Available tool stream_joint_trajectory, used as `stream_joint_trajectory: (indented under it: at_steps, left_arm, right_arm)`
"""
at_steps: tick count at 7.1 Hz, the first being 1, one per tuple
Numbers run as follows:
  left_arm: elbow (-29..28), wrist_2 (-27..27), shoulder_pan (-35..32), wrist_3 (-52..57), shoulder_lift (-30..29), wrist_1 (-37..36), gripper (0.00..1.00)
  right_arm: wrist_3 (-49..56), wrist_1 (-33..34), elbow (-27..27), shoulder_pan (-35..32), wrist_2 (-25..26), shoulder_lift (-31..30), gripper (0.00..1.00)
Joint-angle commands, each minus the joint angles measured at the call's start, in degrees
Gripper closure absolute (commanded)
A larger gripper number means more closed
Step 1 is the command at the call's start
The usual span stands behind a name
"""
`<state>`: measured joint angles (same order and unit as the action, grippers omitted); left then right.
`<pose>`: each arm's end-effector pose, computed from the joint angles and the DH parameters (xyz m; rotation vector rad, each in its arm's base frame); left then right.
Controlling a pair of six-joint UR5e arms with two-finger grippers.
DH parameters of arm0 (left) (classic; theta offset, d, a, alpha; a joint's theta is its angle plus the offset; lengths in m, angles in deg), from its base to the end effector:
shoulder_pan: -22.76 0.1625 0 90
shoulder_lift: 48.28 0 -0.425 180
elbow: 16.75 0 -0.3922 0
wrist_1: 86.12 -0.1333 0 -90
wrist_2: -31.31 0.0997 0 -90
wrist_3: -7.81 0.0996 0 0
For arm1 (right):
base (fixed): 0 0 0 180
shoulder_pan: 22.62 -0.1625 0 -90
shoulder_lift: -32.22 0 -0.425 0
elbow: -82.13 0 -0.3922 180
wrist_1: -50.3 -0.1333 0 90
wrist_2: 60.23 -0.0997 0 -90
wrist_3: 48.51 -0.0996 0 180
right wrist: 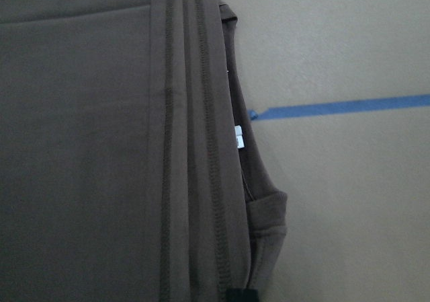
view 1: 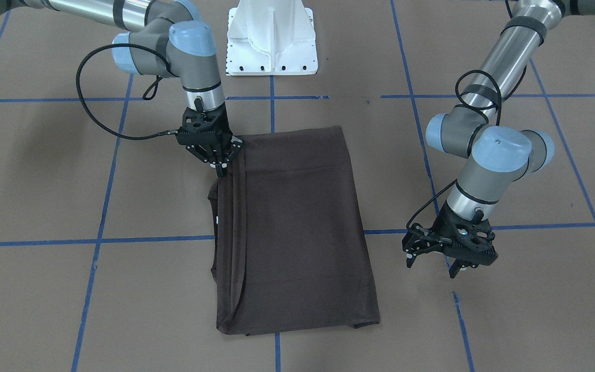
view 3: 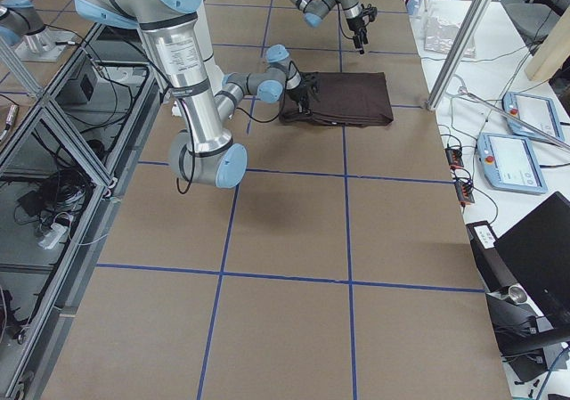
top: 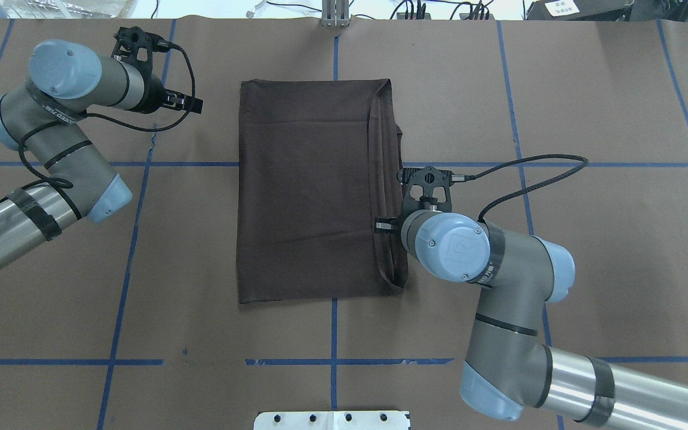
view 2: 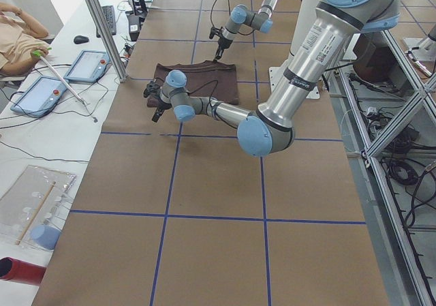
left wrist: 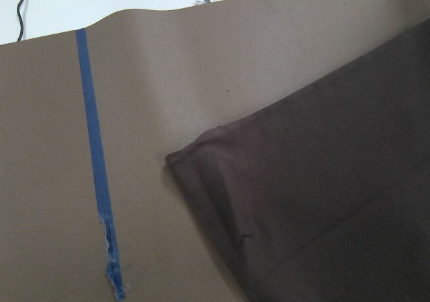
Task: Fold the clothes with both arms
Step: 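Drag the shirt toward the robot with the right gripper, straightening it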
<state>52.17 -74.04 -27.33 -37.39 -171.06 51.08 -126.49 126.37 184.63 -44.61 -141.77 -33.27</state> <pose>0.3978 -0.6423 0.4045 0.5872 0.8699 0.0540 -0.5277 -0.3726 0.2978 0.3921 -0.8101 0.2278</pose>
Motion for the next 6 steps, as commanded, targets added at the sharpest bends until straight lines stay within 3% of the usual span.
stream_joint_trajectory:
  at_steps: [1,2,4,5,6]
  left_arm:
    - [1.0,0.0,1.0,-0.8,0.0,0.0,0.0]
    - [1.1,0.0,1.3,-1.5,0.0,0.0,0.0]
    - [1.0,0.0,1.4,-1.7,0.0,0.0,0.0]
    - [1.0,0.1,1.6,-1.6,0.0,0.0,0.0]
    - [1.0,0.1,1.7,-1.7,0.1,0.0,0.0]
  right_arm:
    - [-0.1,0.0,3.4,1.0,0.5,-5.3,1.0]
    - [-0.8,0.0,3.3,1.6,1.1,-5.3,0.01]
    - [-1.0,0.5,5.9,2.3,2.9,-5.2,0.0]
    - [-0.9,0.6,7.6,5.6,3.8,-5.2,0.0]
    - [-0.1,0.7,7.4,9.7,7.9,-4.3,0.0]
